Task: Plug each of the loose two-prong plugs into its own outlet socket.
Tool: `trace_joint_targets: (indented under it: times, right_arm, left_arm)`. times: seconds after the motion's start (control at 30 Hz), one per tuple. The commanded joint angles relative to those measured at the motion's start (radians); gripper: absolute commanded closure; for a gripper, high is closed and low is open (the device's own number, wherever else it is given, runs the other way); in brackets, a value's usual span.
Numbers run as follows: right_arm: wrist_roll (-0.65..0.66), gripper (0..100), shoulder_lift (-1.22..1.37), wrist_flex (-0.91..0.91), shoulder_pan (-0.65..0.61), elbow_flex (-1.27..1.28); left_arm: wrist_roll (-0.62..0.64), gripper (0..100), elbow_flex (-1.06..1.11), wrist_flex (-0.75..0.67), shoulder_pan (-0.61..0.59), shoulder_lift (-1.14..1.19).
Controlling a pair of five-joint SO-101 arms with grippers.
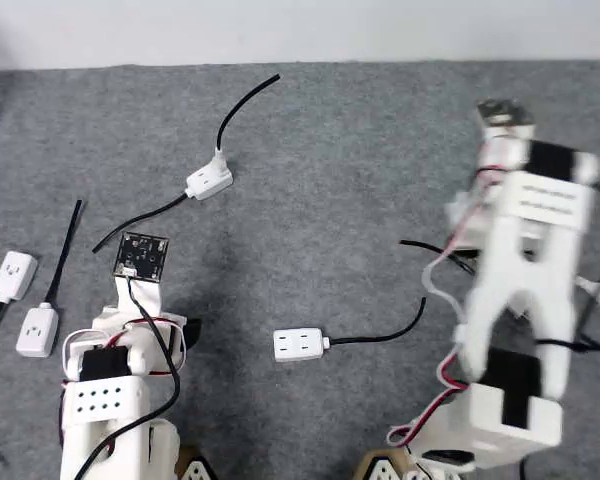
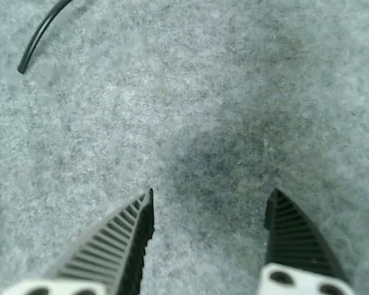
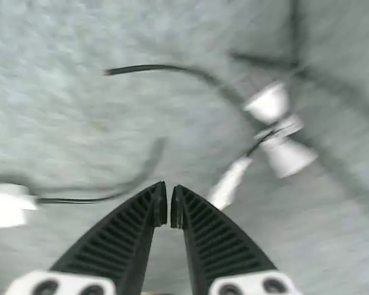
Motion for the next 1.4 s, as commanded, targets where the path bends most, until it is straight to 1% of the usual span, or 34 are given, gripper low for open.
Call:
trace_joint_targets:
  times: [0.0, 0.07, 0.13, 0.2, 0.27, 0.47, 0.57, 0.63, 0.73, 0.8, 0.87, 0.97, 1.07, 1.17, 1.37]
  right_arm:
    - [-0.169, 99.0, -0.053, -0.022, -0.137, 0.046]
    - [-0.124, 99.0, -0.045, -0.033, -0.182, 0.057]
    - [-0.061, 99.0, -0.047, -0.025, -0.191, 0.063]
    - [0.063, 99.0, -0.048, -0.024, -0.156, 0.064]
    - [0.241, 99.0, -0.048, -0.024, -0.079, 0.064]
    - [0.910, 98.5, -0.039, -0.033, 0.180, 0.114]
    - [1.166, 93.6, -0.039, -0.059, 0.308, 0.137]
    - [1.232, 87.2, -0.039, -0.131, 0.378, 0.158]
    - [1.244, 81.2, -0.039, -0.282, 0.418, 0.259]
    - [1.246, 81.8, -0.047, -0.340, 0.417, 0.348]
    - [1.254, 84.0, -0.053, -0.338, 0.387, 0.402]
    - [1.316, 86.7, -0.084, -0.302, 0.361, 0.443]
    - [1.435, 85.7, -0.137, -0.245, 0.361, 0.454]
    - [1.593, 84.0, -0.179, -0.202, 0.364, 0.454]
    - [1.855, 81.6, -0.188, -0.222, 0.364, 0.456]
  left_arm:
    - [0.011, 73, -0.007, -0.018, 0.008, -0.015]
    - [0.011, 73, -0.007, -0.018, 0.008, -0.015]
    - [0.011, 73, -0.007, -0.018, 0.008, -0.015]
    - [0.011, 73, -0.007, -0.018, 0.008, -0.015]
    - [0.011, 73, -0.007, -0.018, 0.008, -0.015]
    - [0.011, 73, -0.007, -0.020, 0.009, -0.015]
    - [0.011, 73, -0.007, -0.020, 0.009, -0.014]
    - [0.011, 73, -0.005, -0.020, 0.021, -0.014]
    - [0.009, 73, -0.004, -0.020, 0.057, -0.012]
    - [0.009, 73, 0.005, -0.031, 0.069, -0.017]
    - [0.009, 73, 0.013, -0.044, 0.072, -0.017]
    - [0.009, 73, 0.015, -0.048, 0.072, -0.017]
    - [0.009, 73, 0.015, -0.048, 0.072, -0.017]
    - [0.009, 73, 0.015, -0.048, 0.072, -0.017]
    - [0.009, 73, 0.015, -0.046, 0.069, -0.017]
